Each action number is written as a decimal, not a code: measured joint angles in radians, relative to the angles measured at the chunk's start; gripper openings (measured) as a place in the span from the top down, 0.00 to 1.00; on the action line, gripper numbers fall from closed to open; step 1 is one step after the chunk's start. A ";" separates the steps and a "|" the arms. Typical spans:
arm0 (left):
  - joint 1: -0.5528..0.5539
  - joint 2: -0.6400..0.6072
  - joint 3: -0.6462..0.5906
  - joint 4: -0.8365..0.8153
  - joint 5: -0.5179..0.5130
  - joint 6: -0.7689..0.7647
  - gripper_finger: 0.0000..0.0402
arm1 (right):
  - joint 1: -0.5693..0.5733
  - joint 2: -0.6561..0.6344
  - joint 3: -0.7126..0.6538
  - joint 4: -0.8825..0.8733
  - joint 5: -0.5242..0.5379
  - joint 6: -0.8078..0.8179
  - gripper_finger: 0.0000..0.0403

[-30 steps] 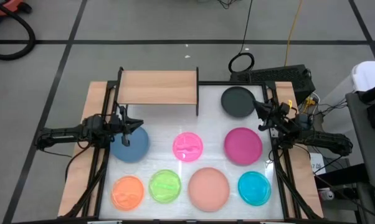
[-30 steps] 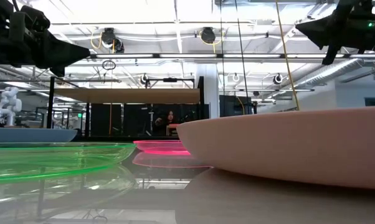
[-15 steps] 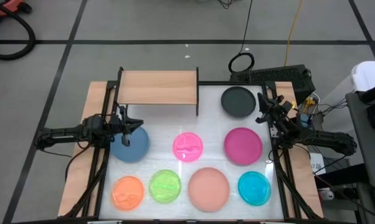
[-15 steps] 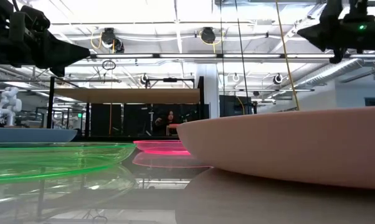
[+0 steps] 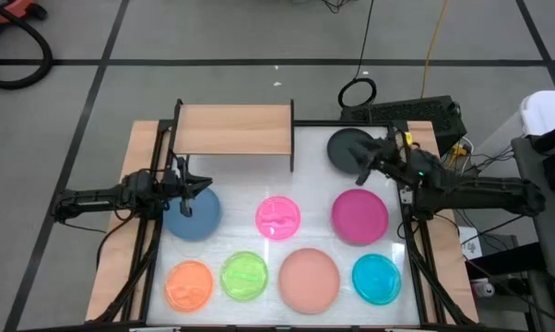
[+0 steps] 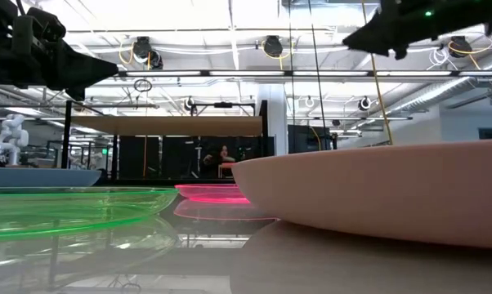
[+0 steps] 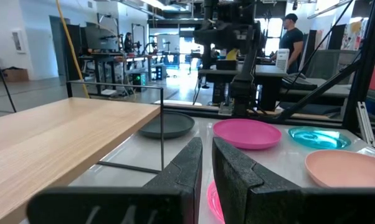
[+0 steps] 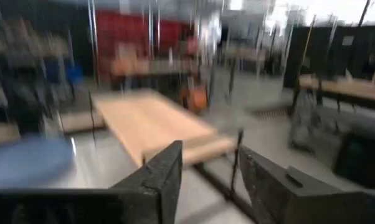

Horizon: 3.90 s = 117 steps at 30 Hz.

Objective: Place and stack plates onto a shelf
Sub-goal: Put the black plate on the shelf

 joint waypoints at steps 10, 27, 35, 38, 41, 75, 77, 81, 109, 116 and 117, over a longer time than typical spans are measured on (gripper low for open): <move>0.000 0.000 0.000 0.000 0.000 0.000 0.90 | -0.022 0.212 0.167 -0.402 0.002 0.064 0.59; 0.000 0.000 0.000 0.000 0.000 0.000 0.90 | -0.158 0.620 0.168 -0.425 -0.107 0.101 0.59; 0.000 0.000 0.000 0.000 0.000 0.000 0.90 | -0.211 0.728 0.168 -0.412 -0.105 0.101 0.59; 0.000 0.000 0.000 0.000 0.000 0.000 0.90 | -0.234 0.752 0.168 -0.407 -0.104 0.101 0.59; 0.000 0.000 0.000 0.000 0.000 0.000 0.90 | -0.255 0.775 0.169 -0.408 -0.102 0.101 0.59; 0.000 0.000 0.000 0.000 0.000 0.000 0.90 | 0.033 0.527 0.677 -0.371 0.114 -0.109 1.00; 0.000 0.000 0.000 0.000 0.000 0.000 0.90 | 0.058 0.586 0.759 -0.376 0.114 -0.151 1.00; 0.000 0.000 0.000 0.000 0.000 0.000 0.90 | 0.083 0.721 0.888 -0.372 0.107 -0.234 1.00; 0.000 0.000 0.000 0.000 0.000 0.000 0.90 | 0.013 1.273 0.999 -0.146 -0.135 -0.398 1.00; 0.000 0.000 0.000 0.000 0.000 0.000 0.90 | 0.006 1.273 0.999 -0.127 -0.155 -0.378 0.94; 0.000 0.000 0.000 0.000 0.000 0.000 0.90 | 0.005 1.273 0.999 -0.127 -0.154 -0.377 0.93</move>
